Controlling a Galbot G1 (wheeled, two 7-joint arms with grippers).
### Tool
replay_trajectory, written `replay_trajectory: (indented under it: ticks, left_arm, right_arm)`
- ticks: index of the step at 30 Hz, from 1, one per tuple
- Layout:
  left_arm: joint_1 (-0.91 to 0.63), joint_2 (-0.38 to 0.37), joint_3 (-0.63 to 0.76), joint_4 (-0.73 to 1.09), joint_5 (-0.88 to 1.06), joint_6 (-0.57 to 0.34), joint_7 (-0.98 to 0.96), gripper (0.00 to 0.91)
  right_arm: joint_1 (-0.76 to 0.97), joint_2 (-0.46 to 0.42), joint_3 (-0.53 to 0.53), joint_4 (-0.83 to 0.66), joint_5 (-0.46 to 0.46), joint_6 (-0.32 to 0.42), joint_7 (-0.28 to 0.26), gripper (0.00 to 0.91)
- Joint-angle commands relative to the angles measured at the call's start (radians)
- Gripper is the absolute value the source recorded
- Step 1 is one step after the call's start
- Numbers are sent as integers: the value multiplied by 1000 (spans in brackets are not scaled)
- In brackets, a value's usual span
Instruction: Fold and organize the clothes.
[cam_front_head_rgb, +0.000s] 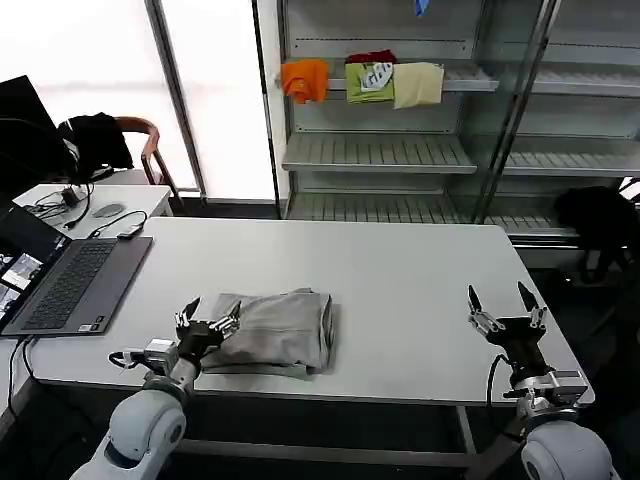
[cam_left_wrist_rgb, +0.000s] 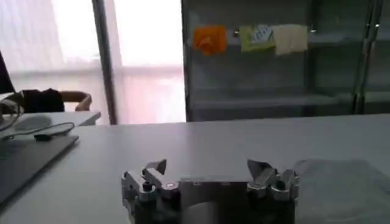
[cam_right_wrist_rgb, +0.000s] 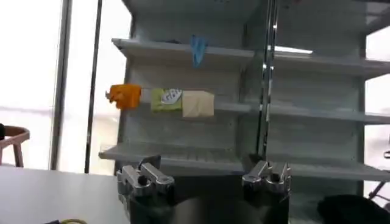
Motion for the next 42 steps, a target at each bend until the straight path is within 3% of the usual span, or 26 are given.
replay_trajectory:
  ticks: [1, 17, 18, 19, 20, 21, 22, 23, 42]
  left_arm:
    - [25, -60, -61, 76, -123, 24, 44, 907]
    - [17, -76, -66, 117, -217, 53, 46, 907]
    - [18, -76, -65, 118, -217, 53, 48, 826]
    - [19, -75, -62, 117, -216, 52, 48, 826]
    - [19, -76, -62, 116, -215, 52, 49, 433]
    - [19, -76, -61, 116, -215, 51, 49, 292]
    - [18, -78, -60, 118, -214, 50, 50, 91]
    - [17, -80, -59, 120, -214, 50, 50, 30]
    - [14, -85, -41, 107, -180, -13, 65, 0]
  right_arm:
    - [7, 0, -3, 1, 1, 0, 0, 907]
    - [7, 3, -12, 4, -6, -4, 0, 907]
    - [6, 2, -12, 4, -6, -3, 0, 907]
    - [3, 1, -10, 4, -6, -3, 0, 907]
    - [3, 0, -10, 4, -6, -3, 1, 907]
    - [3, 0, -10, 6, -6, -3, 1, 907]
    - [3, -1, -9, 7, -6, -3, 1, 907]
    - [3, -1, -9, 8, -6, -3, 1, 907]
    - [10, 0, -13, 11, -6, -5, 0, 907]
